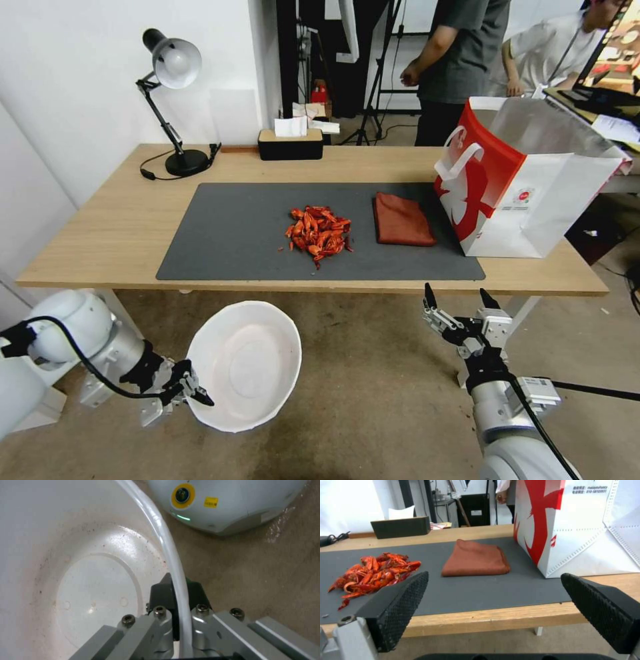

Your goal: Sweep shrimp from table into container with towel, then put container into takeout bag.

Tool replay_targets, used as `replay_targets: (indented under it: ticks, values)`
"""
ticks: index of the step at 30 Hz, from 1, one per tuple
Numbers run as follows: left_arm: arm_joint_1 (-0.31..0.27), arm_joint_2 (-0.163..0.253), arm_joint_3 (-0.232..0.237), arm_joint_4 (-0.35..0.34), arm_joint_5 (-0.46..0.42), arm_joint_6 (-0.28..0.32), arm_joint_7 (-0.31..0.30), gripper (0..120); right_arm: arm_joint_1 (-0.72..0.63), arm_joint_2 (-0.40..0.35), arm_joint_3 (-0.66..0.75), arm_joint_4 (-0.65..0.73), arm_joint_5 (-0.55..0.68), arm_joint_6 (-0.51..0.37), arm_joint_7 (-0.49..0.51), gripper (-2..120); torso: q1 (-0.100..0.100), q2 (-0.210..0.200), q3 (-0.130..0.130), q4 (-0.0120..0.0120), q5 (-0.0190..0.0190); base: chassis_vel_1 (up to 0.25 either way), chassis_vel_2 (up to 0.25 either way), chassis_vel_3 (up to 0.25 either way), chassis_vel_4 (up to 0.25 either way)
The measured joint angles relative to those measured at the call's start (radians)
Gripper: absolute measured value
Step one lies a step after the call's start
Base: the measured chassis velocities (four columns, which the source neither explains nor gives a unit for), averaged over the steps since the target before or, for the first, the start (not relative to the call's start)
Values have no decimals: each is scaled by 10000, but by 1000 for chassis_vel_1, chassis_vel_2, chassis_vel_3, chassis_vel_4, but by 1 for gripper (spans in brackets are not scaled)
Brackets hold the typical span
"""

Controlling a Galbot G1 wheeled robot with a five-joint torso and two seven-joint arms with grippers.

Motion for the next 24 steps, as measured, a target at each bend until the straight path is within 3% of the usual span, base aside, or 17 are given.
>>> replay_targets:
  ticks: [2,5,6,8,10,17,19,20,22,24]
  values:
    - [-367,-325,408,570,64,169,0,0,-11,-47,37,34,31,-10,12,100,0,0,0,-4,0,0,0,0,0]
    - [-491,-501,593,756,201,413,36,0,71,-161,25,35,84,-61,23,100,0,-1,1,-1,-1,0,0,0,0]
    - [-491,-501,593,756,201,413,36,0,71,-161,25,35,84,-61,23,100,0,-1,1,-1,-1,0,0,0,0]
    - [-597,-477,814,857,-51,1055,223,0,179,-310,-24,-19,157,-127,33,100,0,0,0,1,1,0,0,0,0]
    - [-644,-422,922,1009,-391,1335,252,0,279,-448,-77,-108,250,-165,41,100,0,-1,0,-1,-1,0,0,0,0]
    - [-1272,-618,1019,1407,-178,1472,273,0,717,-816,-250,-557,1110,-354,112,100,0,-1,0,3,2,0,0,0,0]
    - [-1882,-806,1440,1617,-147,1510,259,0,815,-826,-270,-698,1377,-417,159,100,0,-1,1,-3,-1,0,0,0,0]
    - [-1882,-806,1440,1617,-147,1510,259,0,815,-826,-270,-698,1377,-417,159,100,0,-1,1,-3,-1,0,0,0,0]
    - [-2540,-1016,2136,2029,-188,1548,238,0,972,-836,-341,-841,1406,-467,180,100,0,0,1,0,2,0,0,0,0]
    - [-2773,-1116,2388,2225,-227,1561,232,0,1045,-843,-369,-881,1406,-492,187,100,0,-1,1,2,-2,0,0,0,0]
